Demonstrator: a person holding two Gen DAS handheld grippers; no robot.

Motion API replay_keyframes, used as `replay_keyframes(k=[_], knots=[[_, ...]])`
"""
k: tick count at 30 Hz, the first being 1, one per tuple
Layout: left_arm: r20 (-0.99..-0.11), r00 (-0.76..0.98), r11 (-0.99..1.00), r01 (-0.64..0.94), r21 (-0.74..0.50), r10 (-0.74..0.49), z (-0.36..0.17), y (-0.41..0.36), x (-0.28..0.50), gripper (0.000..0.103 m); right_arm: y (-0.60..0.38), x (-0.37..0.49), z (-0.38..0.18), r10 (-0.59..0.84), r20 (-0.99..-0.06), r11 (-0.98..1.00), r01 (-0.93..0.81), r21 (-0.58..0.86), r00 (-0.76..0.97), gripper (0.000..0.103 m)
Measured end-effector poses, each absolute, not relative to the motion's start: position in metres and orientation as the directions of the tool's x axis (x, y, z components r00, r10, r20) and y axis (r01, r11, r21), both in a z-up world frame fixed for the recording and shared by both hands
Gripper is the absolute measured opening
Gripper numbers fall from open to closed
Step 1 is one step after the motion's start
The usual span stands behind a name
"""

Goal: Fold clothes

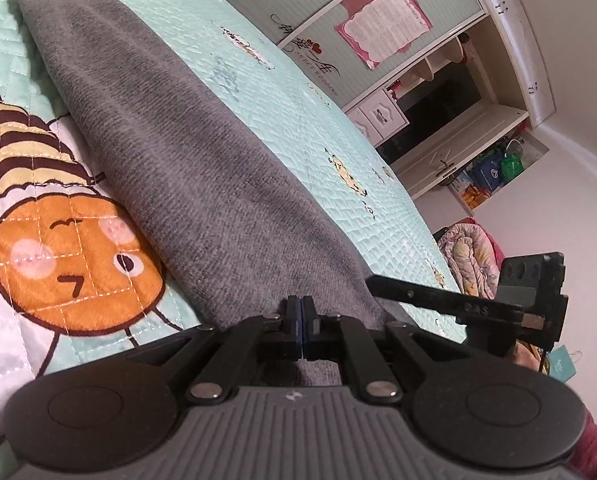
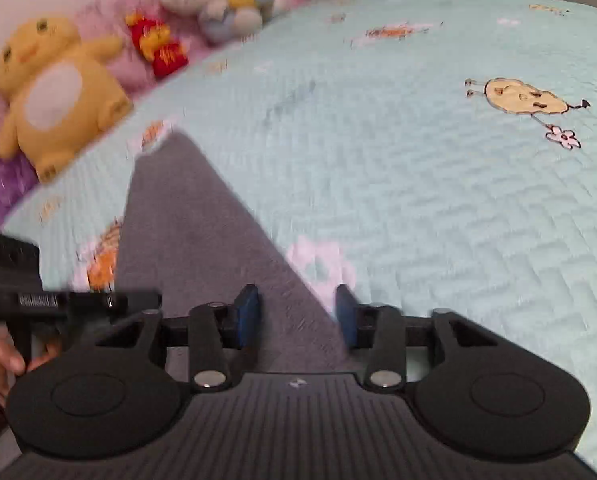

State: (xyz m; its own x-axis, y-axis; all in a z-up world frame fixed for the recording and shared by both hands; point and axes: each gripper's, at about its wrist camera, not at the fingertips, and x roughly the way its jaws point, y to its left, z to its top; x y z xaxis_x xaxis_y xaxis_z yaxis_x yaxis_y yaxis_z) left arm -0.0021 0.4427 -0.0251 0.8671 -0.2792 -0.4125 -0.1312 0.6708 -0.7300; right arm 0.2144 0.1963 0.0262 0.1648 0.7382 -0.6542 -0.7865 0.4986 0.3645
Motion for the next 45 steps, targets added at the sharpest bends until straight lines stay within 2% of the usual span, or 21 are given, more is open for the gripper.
replay_keyframes(k=[1, 4, 5, 7, 10, 11, 13, 14, 16, 19, 22, 28, 31, 35, 37, 38, 39, 40, 45], knots=[[-0.412, 0.867, 0.668, -0.132, -0.733, -0.281, -0.025, 0.443, -0.003, 0.006, 0.196, 0.210, 0.027, 0.748, -0.645, 0.488, -0.788, 0.375, 0.157, 0.001], [-0.413, 0.867, 0.661, -0.138, -0.738, -0.280, -0.024, 0.444, -0.004, 0.006, 0.202, 0.166, 0.046, 0.749, -0.616, 0.483, -0.838, 0.252, 0.246, 0.001], [-0.412, 0.868, 0.659, -0.140, -0.739, -0.278, -0.023, 0.444, -0.005, 0.005, 0.209, 0.143, 0.053, 0.729, -0.615, 0.483, -0.863, 0.150, 0.301, 0.001], [-0.395, 0.880, 0.647, -0.142, -0.749, -0.263, -0.019, 0.443, -0.011, 0.006, 0.229, 0.084, 0.052, 0.652, -0.601, 0.438, -0.877, -0.199, 0.462, 0.001], [-0.349, 0.914, 0.649, -0.140, -0.748, -0.206, -0.010, 0.439, -0.025, 0.024, 0.255, 0.005, 0.025, 0.573, -0.501, 0.248, -0.720, -0.648, 0.649, 0.001], [-0.335, 0.925, 0.656, -0.140, -0.742, -0.181, -0.007, 0.438, -0.029, 0.031, 0.259, -0.013, 0.011, 0.562, -0.471, 0.188, -0.660, -0.727, 0.680, 0.001], [-0.313, 0.940, 0.669, -0.145, -0.729, -0.137, -0.001, 0.437, -0.036, 0.034, 0.262, -0.034, -0.010, 0.552, -0.433, 0.129, -0.586, -0.800, 0.712, 0.001], [-0.301, 0.947, 0.676, -0.147, -0.722, -0.115, 0.002, 0.437, -0.039, 0.036, 0.262, -0.037, -0.015, 0.549, -0.415, 0.126, -0.563, -0.817, 0.726, 0.001], [-0.311, 0.939, 0.651, -0.145, -0.745, -0.146, -0.002, 0.439, -0.036, 0.039, 0.263, -0.043, -0.024, 0.542, -0.378, 0.121, -0.515, -0.849, 0.750, 0.000], [-0.343, 0.916, 0.614, -0.151, -0.775, -0.207, -0.010, 0.441, -0.029, 0.039, 0.264, -0.045, -0.030, 0.545, -0.337, 0.113, -0.465, -0.878, 0.768, 0.000], [-0.347, 0.916, 0.632, -0.148, -0.761, -0.203, -0.006, 0.440, -0.029, 0.041, 0.270, -0.043, -0.036, 0.556, -0.316, 0.091, -0.434, -0.896, 0.769, 0.000], [-0.322, 0.936, 0.688, -0.142, -0.712, -0.140, 0.012, 0.432, -0.034, 0.043, 0.275, -0.038, -0.032, 0.557, -0.323, 0.069, -0.430, -0.900, 0.765, 0.000], [-0.349, 0.932, 0.734, -0.171, -0.657, -0.095, 0.016, 0.427, -0.031, 0.053, 0.277, -0.035, -0.031, 0.560, -0.318, 0.059, -0.420, -0.906, 0.765, 0.000], [-0.406, 0.907, 0.738, -0.197, -0.646, -0.113, 0.010, 0.434, -0.017, 0.056, 0.280, -0.031, -0.030, 0.570, -0.326, 0.024, -0.412, -0.911, 0.755, 0.000], [-0.414, 0.904, 0.741, -0.205, -0.639, -0.106, 0.006, 0.437, -0.015, 0.050, 0.281, -0.029, -0.027, 0.574, -0.336, 0.011, -0.417, -0.909, 0.747, 0.000], [-0.415, 0.905, 0.738, -0.214, -0.640, -0.097, 0.005, 0.439, -0.016, 0.042, 0.282, -0.027, -0.026, 0.574, -0.339, 0.005, -0.418, -0.908, 0.745, 0.000], [-0.415, 0.906, 0.732, -0.226, -0.642, -0.085, 0.003, 0.441, -0.018, 0.028, 0.283, -0.026, -0.024, 0.573, -0.345, 0.002, -0.422, -0.907, 0.744, 0.000], [-0.417, 0.906, 0.717, -0.238, -0.655, -0.079, 0.001, 0.444, -0.019, 0.023, 0.285, -0.023, -0.021, 0.571, -0.355, 0.007, -0.436, -0.900, 0.741, 0.001], [-0.375, 0.923, 0.592, -0.256, -0.764, -0.085, -0.016, 0.452, -0.035, 0.018, 0.281, -0.006, 0.012, 0.595, -0.417, 0.137, -0.598, -0.790, 0.687, 0.008]])
